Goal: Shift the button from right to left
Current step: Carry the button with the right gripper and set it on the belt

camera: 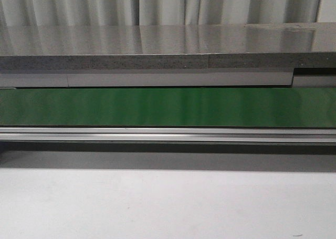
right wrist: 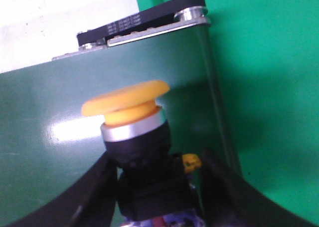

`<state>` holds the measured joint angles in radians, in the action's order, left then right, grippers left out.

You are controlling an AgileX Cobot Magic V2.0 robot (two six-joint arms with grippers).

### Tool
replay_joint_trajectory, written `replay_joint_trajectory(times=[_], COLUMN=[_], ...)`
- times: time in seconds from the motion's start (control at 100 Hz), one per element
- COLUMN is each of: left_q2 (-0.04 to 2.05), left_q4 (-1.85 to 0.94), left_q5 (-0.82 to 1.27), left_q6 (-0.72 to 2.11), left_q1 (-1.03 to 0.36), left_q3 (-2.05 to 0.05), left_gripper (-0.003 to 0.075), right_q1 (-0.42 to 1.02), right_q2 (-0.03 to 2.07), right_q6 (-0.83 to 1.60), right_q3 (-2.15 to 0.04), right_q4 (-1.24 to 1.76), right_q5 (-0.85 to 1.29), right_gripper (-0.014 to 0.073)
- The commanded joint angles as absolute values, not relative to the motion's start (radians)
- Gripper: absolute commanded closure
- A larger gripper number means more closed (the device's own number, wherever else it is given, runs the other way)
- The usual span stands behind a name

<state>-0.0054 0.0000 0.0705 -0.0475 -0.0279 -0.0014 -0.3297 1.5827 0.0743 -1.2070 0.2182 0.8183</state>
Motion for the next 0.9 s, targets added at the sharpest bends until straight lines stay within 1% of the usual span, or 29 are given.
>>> replay_joint_trajectory(times=[0.0, 0.18, 0.25, 0.32, 0.44, 0.49, 0.54, 0.58, 0.82, 0.89], left_q2=[-0.037, -0.037, -0.037, -0.037, -0.037, -0.037, -0.037, -0.037, -0.037, -0.037], left_q4=[0.000, 0.000, 0.000, 0.000, 0.000, 0.000, 0.000, 0.000, 0.000, 0.000], left_q5=[-0.009, -0.009, -0.009, -0.009, -0.009, -0.009, -0.009, -0.009, -0.009, -0.009], left_q6=[-0.052, -0.052, -0.052, -0.052, -0.052, -0.052, -0.052, -0.052, -0.052, -0.052], left_q1=[-0.025, -0.025, -0.025, -0.025, -0.025, -0.025, -0.025, -0.025, -0.025, -0.025], left_q3=[0.044, 0.044, 0.044, 0.044, 0.044, 0.044, 0.044, 0.044, 0.044, 0.044], left_gripper=[0.0741, 0.0741, 0.0741, 0.0741, 0.0741, 0.0741, 0.0741, 0.0741, 0.0741, 0.0741], right_q1=[-0.322, -0.316, -0.316, -0.316, -0.316, -0.316, -0.316, -0.316, -0.294, -0.270], right_q2=[1.564, 1.586, 1.587, 1.589, 1.594, 1.594, 1.594, 1.594, 1.537, 1.501], right_q6=[0.060, 0.060, 0.060, 0.060, 0.061, 0.061, 0.062, 0.062, 0.081, 0.083], right_q3=[-1.213, -1.202, -1.202, -1.202, -1.202, -1.202, -1.202, -1.202, -1.202, -1.202], right_q4=[0.225, 0.218, 0.209, 0.197, 0.178, 0.175, 0.175, 0.175, 0.167, 0.145], right_q5=[0.749, 0.754, 0.750, 0.744, 0.733, 0.729, 0.730, 0.730, 0.750, 0.743], right_gripper=[0.0502, 0.0501, 0.0473, 0.0378, 0.0104, 0.0025, -0.0021, -0.0032, -0.0031, -0.0015])
